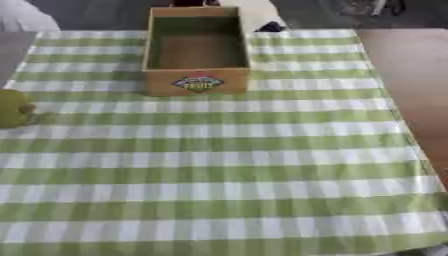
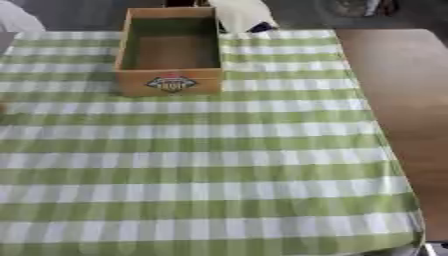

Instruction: Pick up objects on the table and place them in the box.

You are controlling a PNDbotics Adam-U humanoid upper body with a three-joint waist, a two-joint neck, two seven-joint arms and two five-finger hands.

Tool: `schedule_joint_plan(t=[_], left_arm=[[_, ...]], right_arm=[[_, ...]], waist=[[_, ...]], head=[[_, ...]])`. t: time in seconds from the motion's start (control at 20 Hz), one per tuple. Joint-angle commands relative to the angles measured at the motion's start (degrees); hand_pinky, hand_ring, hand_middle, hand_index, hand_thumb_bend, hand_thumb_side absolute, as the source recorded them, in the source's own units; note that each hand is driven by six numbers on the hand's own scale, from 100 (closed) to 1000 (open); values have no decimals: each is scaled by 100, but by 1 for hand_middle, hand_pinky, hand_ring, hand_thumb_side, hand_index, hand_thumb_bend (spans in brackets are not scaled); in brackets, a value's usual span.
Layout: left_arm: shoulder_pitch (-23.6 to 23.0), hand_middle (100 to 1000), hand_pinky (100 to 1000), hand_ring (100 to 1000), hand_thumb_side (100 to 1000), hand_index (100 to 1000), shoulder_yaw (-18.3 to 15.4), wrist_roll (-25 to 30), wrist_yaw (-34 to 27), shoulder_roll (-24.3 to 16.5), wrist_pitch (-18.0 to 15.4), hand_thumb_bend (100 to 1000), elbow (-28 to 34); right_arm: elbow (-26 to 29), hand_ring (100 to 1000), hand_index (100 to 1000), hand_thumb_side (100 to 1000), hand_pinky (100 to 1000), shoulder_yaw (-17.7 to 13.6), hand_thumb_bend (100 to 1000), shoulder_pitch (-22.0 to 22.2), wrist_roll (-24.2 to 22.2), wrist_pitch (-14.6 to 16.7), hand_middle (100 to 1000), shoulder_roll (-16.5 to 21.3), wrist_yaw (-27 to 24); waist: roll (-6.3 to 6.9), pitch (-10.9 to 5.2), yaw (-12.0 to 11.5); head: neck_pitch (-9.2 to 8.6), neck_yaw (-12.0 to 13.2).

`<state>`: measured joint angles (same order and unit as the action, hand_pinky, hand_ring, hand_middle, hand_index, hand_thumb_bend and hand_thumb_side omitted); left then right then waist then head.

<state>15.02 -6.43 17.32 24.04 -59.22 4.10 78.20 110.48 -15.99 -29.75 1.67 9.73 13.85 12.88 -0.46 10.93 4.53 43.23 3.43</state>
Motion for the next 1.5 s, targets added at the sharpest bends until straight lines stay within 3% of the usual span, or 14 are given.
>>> schedule_joint_plan(t=[0.05,0.6,1.05,1.5], left_arm=[[193,884,966,980,100,963,38,305,171,-340,-135,457,-261],[694,886,968,983,100,965,314,811,619,-283,-457,513,-883],[902,882,960,976,100,963,405,815,726,-227,-656,549,-896],[1495,875,956,971,100,955,696,907,1235,-75,-923,612,-1043]], right_arm=[[37,767,826,596,915,-2,100,-88,-18,23,662,150,-41],[53,767,826,597,916,14,100,-77,-29,18,662,125,-62],[58,767,826,596,917,14,100,-66,-38,10,661,113,-79],[36,767,826,595,917,32,100,-78,-66,26,660,101,-103]], waist=[[28,-88,10],[49,-101,51],[54,-100,67],[45,-89,80]], head=[[-11,69],[-75,497],[-127,439],[-128,441]])
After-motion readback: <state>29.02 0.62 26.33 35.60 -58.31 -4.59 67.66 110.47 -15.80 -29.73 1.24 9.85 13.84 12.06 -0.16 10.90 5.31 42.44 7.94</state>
